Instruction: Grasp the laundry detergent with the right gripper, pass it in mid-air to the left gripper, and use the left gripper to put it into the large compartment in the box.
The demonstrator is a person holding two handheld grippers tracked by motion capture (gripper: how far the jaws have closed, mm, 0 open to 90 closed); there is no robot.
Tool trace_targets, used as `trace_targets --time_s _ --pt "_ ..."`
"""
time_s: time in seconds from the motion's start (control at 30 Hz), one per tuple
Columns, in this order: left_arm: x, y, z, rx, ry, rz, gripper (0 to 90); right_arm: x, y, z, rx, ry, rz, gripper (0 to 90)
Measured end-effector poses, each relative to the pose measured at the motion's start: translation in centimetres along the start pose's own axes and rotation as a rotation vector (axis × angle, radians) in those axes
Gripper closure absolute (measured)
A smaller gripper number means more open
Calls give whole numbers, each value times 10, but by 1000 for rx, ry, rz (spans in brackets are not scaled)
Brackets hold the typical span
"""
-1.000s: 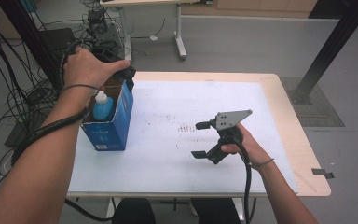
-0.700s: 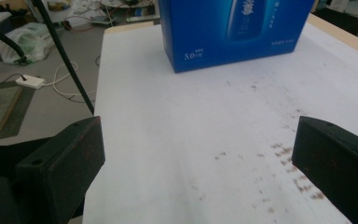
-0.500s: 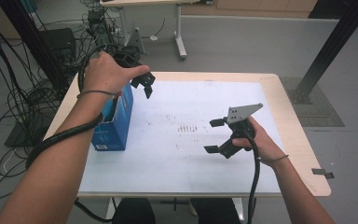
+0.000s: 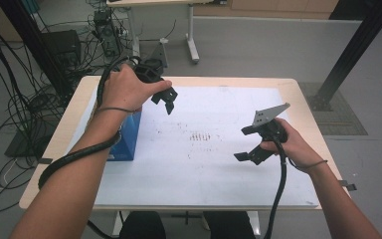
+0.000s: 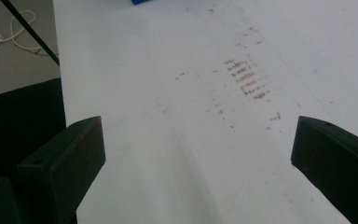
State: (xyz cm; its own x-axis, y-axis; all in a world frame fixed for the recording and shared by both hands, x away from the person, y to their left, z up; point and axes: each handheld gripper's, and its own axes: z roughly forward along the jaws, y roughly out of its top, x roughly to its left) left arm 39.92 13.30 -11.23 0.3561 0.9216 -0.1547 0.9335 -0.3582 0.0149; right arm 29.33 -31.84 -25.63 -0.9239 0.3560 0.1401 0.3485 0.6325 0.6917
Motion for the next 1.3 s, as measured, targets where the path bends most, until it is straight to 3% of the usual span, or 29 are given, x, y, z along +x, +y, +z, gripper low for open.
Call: trace_targets --time_s 0.23,0.7,1.3 --pt "-16 5 12 24 4 43 52 -1 5 -10 51 -18 26 33" --pt "-33 2 25 24 5 71 52 2 9 -17 88 -34 55 34" --pt "-34 1 52 58 -2 87 52 2 20 -14 120 -36 59 35"
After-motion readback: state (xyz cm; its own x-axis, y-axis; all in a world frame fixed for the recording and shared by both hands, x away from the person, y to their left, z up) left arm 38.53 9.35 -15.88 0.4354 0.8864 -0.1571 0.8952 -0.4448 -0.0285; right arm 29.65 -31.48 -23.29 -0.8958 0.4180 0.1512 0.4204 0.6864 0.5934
